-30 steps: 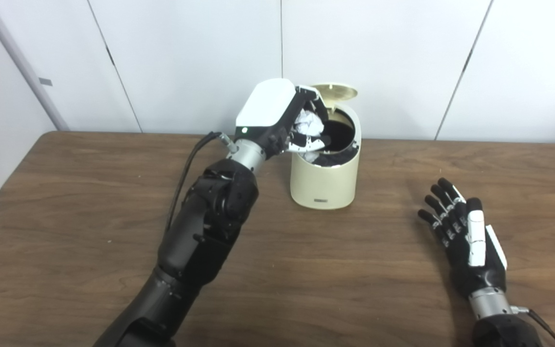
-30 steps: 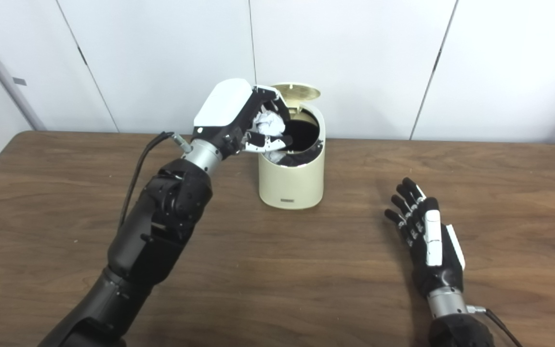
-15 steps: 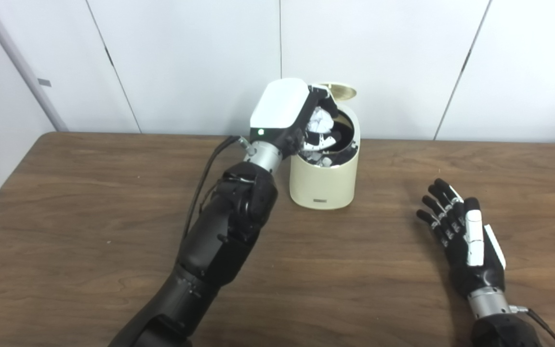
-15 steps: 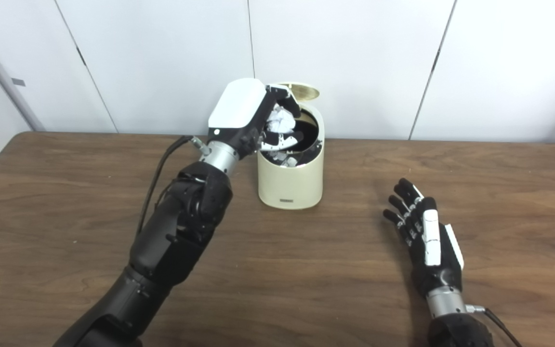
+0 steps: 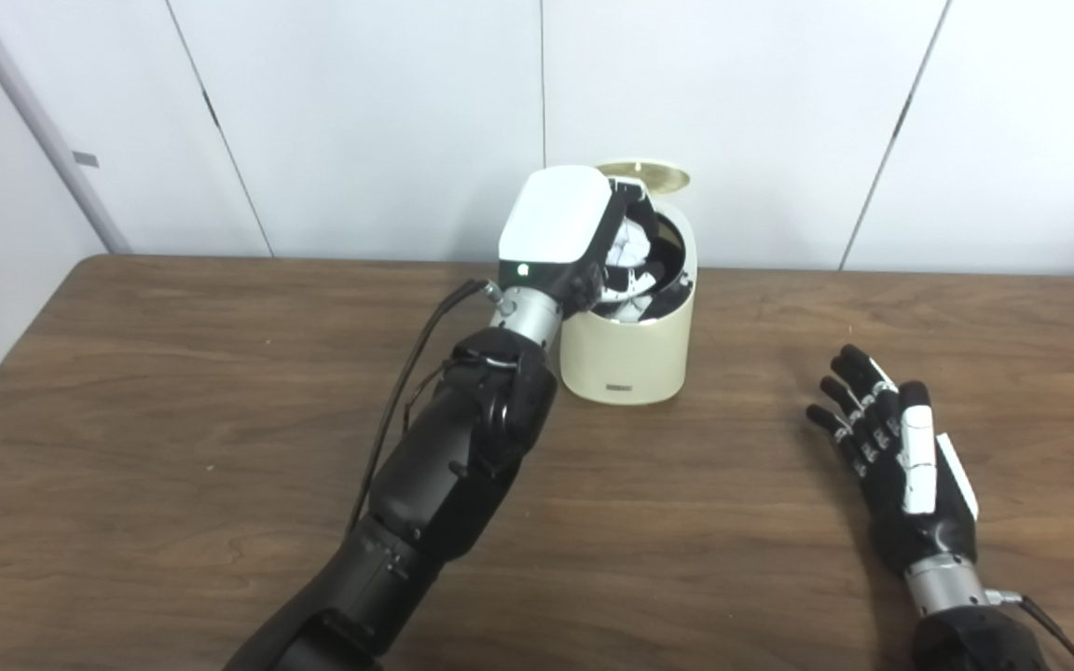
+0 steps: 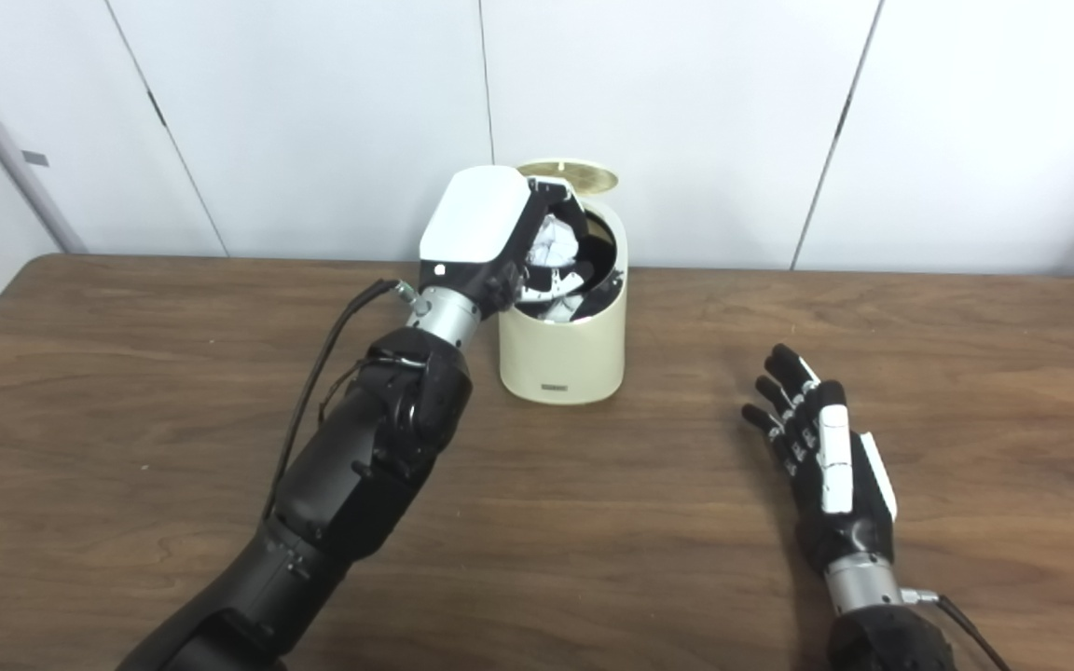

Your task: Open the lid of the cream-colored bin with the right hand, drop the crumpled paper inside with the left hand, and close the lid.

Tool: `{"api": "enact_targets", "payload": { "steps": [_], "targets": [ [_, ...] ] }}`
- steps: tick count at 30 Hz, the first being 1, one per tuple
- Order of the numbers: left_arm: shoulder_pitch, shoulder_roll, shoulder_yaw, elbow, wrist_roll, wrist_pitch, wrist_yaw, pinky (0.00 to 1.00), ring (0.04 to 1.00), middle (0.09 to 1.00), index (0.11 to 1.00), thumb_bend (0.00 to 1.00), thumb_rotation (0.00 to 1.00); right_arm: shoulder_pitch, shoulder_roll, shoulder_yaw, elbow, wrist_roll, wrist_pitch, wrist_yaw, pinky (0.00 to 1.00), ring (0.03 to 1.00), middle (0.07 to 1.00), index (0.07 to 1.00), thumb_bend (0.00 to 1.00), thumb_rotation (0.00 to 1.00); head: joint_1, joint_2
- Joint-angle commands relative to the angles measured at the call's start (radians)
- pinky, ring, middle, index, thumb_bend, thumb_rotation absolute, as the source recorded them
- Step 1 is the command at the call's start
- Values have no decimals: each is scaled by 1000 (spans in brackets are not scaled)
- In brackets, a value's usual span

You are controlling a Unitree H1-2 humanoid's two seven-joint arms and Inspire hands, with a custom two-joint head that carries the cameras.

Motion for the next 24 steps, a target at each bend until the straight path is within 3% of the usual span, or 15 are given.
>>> {"api": "enact_targets", "payload": {
  "steps": [1, 6, 12, 20, 24],
  "targets": [
    [-42, 6, -5, 0, 20, -21, 55, 274, 425, 560, 518, 464, 0, 1, -3, -3, 3, 5, 14, -5, 830, 915, 927, 897, 486, 1000, 1, 1],
    [-44, 15, -17, 32, 20, -45, 92, 250, 401, 523, 537, 463, 0, 3, -9, 1, 7, -1, 0, 1, 832, 919, 933, 896, 481, 1000, 0, -4],
    [-51, 12, -17, 66, 4, -62, 119, 270, 425, 578, 514, 461, 0, 5, -8, -1, 16, 2, -5, 0, 842, 919, 929, 895, 495, 1000, -5, -7],
    [-54, 10, -16, 83, -7, -66, 119, 263, 419, 564, 530, 461, 0, 9, -9, -5, 15, 11, -9, 4, 834, 921, 932, 906, 500, 1000, -7, -7],
    [-53, 11, -24, 77, 3, -44, 87, 263, 413, 542, 537, 464, 0, 9, -12, -3, 16, 10, -16, 7, 852, 928, 933, 917, 495, 1000, -7, -8]
  ]
}}
